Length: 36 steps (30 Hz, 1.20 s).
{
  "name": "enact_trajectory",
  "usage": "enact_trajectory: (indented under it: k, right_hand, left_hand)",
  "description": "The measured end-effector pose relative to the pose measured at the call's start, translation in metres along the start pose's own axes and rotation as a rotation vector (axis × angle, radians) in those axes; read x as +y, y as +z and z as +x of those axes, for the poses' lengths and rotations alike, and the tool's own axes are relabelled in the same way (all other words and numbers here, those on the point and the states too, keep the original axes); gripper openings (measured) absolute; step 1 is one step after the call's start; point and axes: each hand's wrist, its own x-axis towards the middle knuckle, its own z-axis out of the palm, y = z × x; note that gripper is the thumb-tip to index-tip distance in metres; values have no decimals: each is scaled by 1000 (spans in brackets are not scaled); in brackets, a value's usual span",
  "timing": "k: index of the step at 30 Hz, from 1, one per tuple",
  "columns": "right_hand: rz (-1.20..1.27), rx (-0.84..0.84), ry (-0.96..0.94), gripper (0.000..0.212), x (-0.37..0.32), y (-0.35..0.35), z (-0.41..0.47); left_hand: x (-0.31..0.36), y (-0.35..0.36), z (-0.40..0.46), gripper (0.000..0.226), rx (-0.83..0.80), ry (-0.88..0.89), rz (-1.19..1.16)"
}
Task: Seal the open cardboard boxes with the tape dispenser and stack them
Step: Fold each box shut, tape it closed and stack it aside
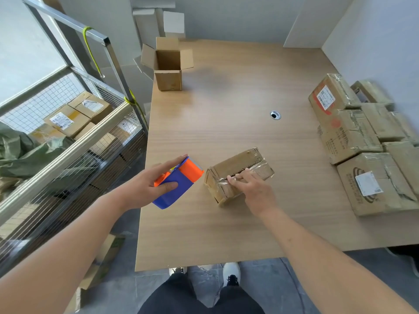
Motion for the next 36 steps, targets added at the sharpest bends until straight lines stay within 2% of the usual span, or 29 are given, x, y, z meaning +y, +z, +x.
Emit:
enact_trajectory:
  k: [3, 6, 10, 11, 14, 15, 17, 20, 24, 26, 29, 31, 33, 35, 36]
  right_hand:
    - [94, 30, 7, 73, 7, 7, -3]
    - [191, -41, 62, 68, 13, 7, -2]
    - [282, -47, 133, 31, 6, -2, 4]
    - [274, -40, 195, 35, -1, -4, 6]
    - [78, -129, 409, 83, -21, 0, 10]
    - [18, -187, 442, 92, -27, 3, 11]
    - [-5, -260, 450, 95, -35, 8, 11]
    - [67, -267, 315, 85, -34, 13, 9]
    - [83, -367, -110, 75, -14, 16, 10]
    - [36, -440, -263, 72, -4, 15, 15]
    - [-13, -531, -332, 71, -1, 10, 22]
    - [77, -561, -287, 71, -7, 3, 24]
    - [317, -484, -175, 64, -15, -8, 23]
    - [734, -330, 12, 49, -25, -23, 22]
    - [971, -307, 90, 40, -30, -31, 21]
  left_hand:
    - [2, 9, -3, 70, 15, -10, 2]
    - [2, 16, -7, 70, 29, -18, -5]
    - [5, 24, -7, 70, 46, -12, -1]
    - [6, 25, -7, 70, 47, -11, -5]
    - [12, 28, -5, 71, 42, -15, 0]
    - [13, 28, -4, 71, 37, -13, -1]
    - [16, 28, -4, 74, 28, -3, -5]
    - [17, 25, -6, 80, 19, 7, -7]
    - [20, 22, -7, 86, 11, 33, 24]
    - [22, 22, -9, 88, 15, 58, 46]
    - [24, 24, -11, 95, 22, 92, 79]
    - [24, 27, -13, 97, 32, 105, 99]
    - [24, 29, -14, 98, 41, 113, 100]
    - [25, 31, -17, 98, 46, 123, 116]
    - [25, 31, -18, 98, 45, 125, 127]
